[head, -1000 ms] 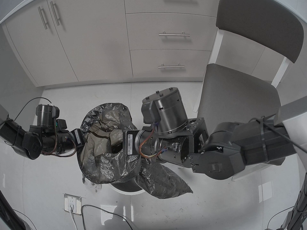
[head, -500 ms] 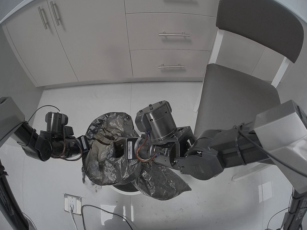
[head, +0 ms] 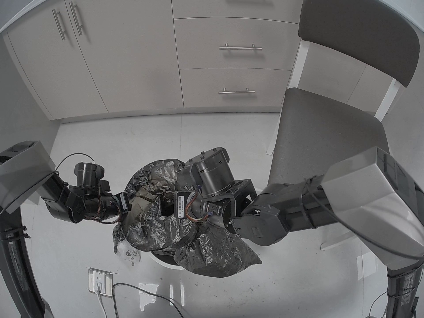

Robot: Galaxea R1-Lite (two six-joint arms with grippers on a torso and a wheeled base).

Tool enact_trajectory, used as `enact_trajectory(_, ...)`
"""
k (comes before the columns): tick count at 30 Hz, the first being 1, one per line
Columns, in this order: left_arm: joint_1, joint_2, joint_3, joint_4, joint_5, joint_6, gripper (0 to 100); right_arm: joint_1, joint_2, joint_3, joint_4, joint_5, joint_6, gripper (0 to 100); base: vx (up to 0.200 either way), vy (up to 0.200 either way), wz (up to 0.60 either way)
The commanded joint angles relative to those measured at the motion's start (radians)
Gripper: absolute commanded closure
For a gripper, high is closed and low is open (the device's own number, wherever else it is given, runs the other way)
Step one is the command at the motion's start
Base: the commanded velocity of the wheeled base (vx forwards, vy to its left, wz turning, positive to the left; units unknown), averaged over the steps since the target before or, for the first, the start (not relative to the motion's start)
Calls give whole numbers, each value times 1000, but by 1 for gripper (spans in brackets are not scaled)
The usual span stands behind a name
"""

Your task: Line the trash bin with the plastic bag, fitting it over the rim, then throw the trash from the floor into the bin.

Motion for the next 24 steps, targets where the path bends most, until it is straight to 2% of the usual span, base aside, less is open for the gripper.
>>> enact_trajectory(1,1,60,-20,-14,-1,0,100,-5,37,-9,0,-1,0,100,0,0,0)
enact_trajectory(6,-6,111,-27,-70,1,-5,100,-9,61,-32,4,-1,-1,100,0,0,0)
enact_trajectory(15,1,160,-50,-72,-1,-2,100,-6,85,-43,15,-3,-9,100,0,0,0)
enact_trajectory(19,1,162,-47,-84,-13,-3,100,6,94,-40,17,-37,-14,100,0,0,0)
enact_trajectory(24,1,162,-42,-84,-21,-2,100,14,111,-45,18,-40,-17,100,0,0,0)
